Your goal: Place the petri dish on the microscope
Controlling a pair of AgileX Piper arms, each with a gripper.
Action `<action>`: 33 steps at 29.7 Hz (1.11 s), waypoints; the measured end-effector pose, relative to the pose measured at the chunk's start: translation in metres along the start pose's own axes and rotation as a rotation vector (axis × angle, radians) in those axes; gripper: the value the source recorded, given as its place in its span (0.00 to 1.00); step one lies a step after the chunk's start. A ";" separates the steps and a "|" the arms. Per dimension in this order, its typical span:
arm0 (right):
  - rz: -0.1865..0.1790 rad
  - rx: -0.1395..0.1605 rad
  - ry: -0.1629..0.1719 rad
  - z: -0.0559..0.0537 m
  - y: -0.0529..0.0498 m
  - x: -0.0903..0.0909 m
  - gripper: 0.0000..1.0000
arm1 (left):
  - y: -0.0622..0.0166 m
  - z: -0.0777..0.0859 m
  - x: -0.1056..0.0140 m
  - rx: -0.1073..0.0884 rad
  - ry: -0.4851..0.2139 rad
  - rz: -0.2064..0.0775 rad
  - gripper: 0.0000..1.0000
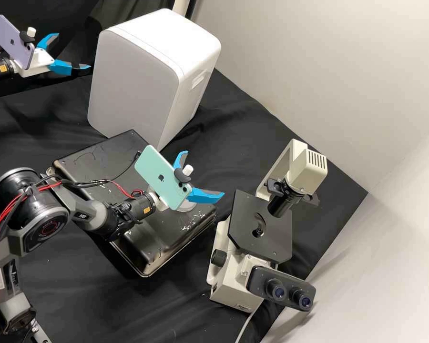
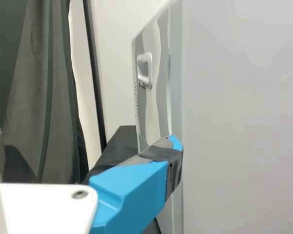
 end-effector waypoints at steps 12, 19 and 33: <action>0.000 0.000 0.000 0.000 0.000 0.000 1.00 | -0.0196 0.021 -0.068 0.081 -0.206 -0.008 1.00; -0.001 0.000 -0.001 0.000 0.000 0.000 1.00 | -0.0329 0.034 -0.104 0.098 -0.328 -0.045 1.00; -0.001 0.000 -0.001 0.000 0.000 0.000 1.00 | -0.0262 0.060 -0.140 0.038 -0.474 -0.003 1.00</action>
